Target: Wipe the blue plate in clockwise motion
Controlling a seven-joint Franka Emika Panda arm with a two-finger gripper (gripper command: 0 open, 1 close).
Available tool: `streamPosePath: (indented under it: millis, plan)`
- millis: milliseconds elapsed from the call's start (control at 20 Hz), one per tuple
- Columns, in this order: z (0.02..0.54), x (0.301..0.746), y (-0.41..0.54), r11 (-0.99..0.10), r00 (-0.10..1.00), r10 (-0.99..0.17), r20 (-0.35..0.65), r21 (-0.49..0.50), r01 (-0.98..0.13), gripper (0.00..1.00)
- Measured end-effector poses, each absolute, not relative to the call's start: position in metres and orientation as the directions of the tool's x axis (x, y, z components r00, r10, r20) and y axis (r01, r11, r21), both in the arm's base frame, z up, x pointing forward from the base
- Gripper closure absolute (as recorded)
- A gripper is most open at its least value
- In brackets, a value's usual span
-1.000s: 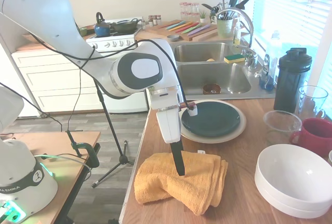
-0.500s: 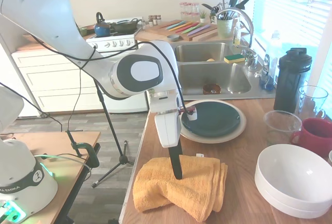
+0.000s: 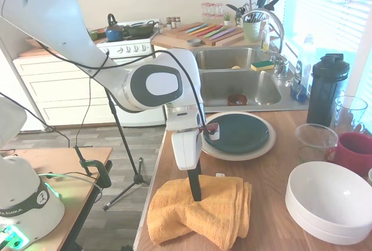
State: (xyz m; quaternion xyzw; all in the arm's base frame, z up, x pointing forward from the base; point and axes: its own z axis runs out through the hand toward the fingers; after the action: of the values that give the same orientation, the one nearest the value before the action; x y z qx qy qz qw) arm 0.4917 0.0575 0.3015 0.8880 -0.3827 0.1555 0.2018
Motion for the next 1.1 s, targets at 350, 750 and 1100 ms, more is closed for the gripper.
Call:
streamPosePath:
  millis: [350,750,1100]
  plan:
    - [0.300,0.492,0.053,-0.618,0.656,-0.640,0.399,0.241,-0.749,1.00]
    - [0.314,0.497,0.047,-0.626,0.659,-0.710,0.248,0.206,-0.752,1.00]
    - [0.371,0.514,0.057,-0.627,0.636,-0.751,0.176,0.113,-0.771,1.00]
